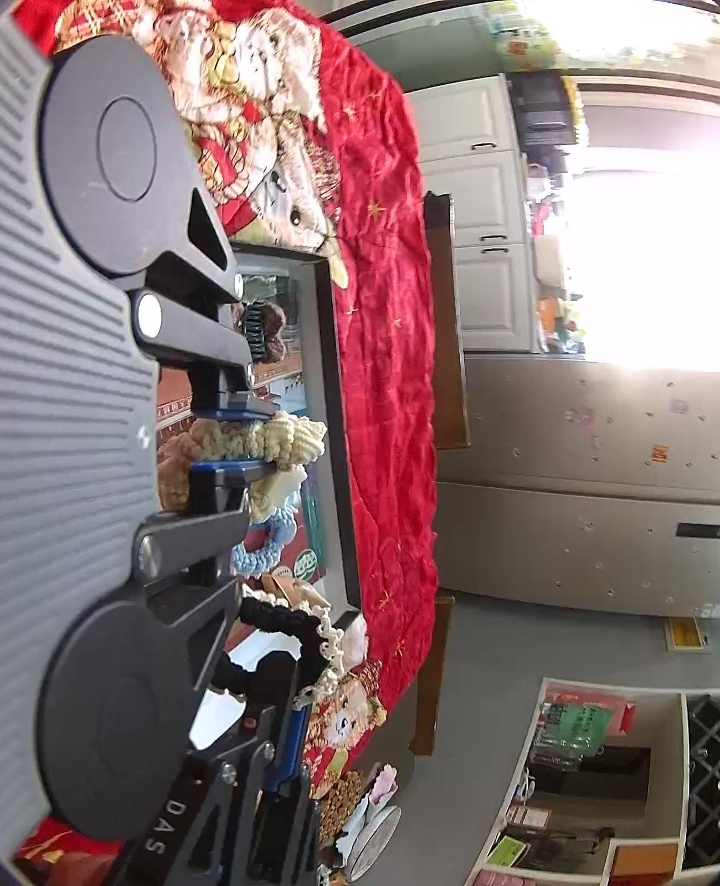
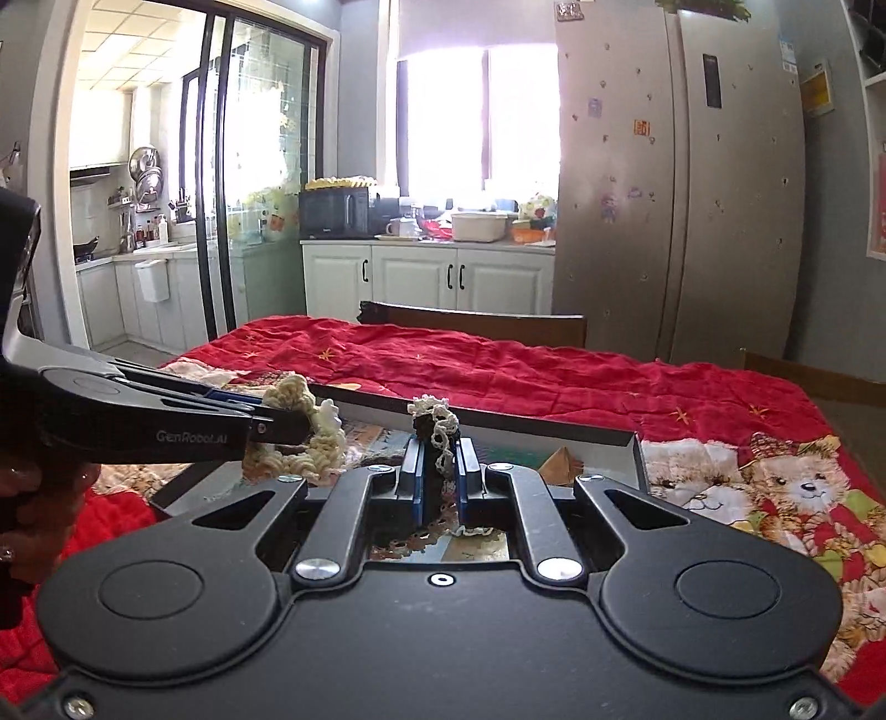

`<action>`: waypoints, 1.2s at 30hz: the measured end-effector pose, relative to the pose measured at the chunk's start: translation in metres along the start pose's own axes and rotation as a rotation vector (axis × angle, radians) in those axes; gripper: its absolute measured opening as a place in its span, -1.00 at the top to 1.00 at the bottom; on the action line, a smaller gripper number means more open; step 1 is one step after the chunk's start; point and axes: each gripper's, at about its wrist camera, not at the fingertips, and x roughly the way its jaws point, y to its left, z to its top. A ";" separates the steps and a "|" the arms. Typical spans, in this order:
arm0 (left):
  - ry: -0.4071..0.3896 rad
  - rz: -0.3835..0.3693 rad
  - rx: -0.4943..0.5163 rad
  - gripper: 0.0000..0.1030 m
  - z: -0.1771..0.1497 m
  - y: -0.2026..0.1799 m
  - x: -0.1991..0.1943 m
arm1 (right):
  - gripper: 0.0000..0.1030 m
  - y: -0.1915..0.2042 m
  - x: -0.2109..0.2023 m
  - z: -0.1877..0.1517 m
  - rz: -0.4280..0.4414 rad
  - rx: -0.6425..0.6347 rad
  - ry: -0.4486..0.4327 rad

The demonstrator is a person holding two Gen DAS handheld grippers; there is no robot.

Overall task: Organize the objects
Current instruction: 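Lower both scrunchies into the box and open both tools to release them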

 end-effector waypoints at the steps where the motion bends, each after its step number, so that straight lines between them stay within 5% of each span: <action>1: 0.004 -0.001 -0.004 0.69 0.000 0.000 0.005 | 0.79 -0.001 0.005 0.000 0.000 0.003 0.001; 13: 0.042 0.013 -0.041 0.69 -0.002 0.006 0.042 | 0.79 -0.026 0.058 -0.003 0.046 0.101 0.008; 36: 0.141 0.081 -0.026 0.62 -0.016 0.008 0.068 | 0.78 -0.046 0.104 -0.024 0.075 0.189 0.162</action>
